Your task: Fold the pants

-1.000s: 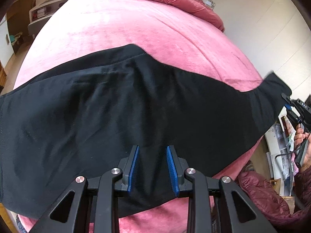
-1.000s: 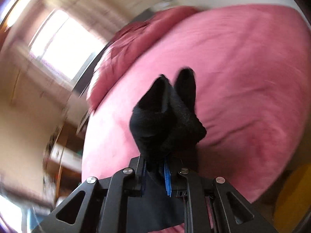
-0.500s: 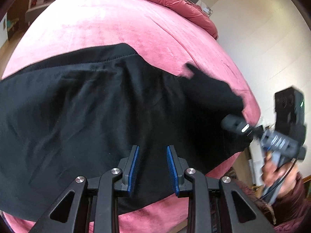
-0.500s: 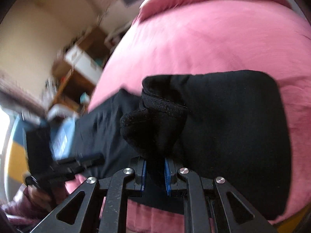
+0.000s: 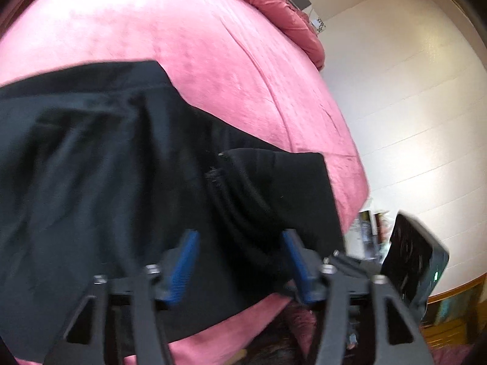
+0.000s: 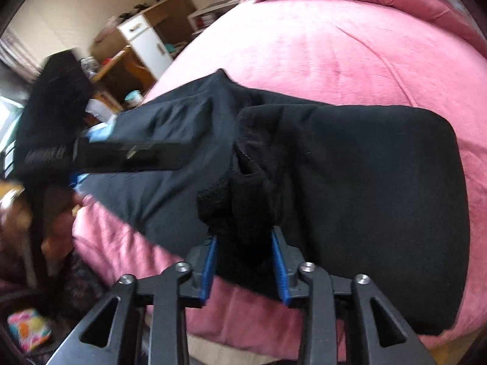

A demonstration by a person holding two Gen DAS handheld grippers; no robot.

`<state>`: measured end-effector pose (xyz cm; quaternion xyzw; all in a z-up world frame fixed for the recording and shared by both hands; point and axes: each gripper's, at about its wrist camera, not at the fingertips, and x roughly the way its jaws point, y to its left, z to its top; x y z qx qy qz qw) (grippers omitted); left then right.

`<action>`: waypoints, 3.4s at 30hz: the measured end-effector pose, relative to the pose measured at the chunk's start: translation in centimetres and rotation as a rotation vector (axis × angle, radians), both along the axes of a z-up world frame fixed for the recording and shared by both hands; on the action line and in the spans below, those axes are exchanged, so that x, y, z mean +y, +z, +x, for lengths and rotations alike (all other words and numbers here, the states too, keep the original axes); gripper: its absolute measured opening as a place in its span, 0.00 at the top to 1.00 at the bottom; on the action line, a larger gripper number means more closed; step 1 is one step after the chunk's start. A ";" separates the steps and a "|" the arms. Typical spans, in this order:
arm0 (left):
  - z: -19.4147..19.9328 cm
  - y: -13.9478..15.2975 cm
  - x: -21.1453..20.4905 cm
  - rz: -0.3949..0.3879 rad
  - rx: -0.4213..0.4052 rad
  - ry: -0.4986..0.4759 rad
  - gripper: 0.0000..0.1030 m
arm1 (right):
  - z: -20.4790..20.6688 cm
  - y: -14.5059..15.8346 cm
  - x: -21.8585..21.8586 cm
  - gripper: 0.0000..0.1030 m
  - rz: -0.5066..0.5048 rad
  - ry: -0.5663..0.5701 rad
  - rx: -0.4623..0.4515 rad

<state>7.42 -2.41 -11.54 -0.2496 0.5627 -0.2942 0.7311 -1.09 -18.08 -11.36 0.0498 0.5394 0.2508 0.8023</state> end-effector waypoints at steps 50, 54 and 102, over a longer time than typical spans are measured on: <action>-0.8 -1.5 -1.4 0.063 0.096 -0.001 0.72 | -5.4 -0.7 -17.4 0.48 -0.307 -0.469 0.108; -1.9 -1.0 1.2 0.090 0.075 0.049 0.71 | -4.8 2.5 -15.8 0.48 -0.307 -0.415 0.014; -11.7 -0.9 28.0 0.236 0.152 0.868 0.84 | 4.9 -3.0 2.9 0.44 -0.170 -0.053 -0.030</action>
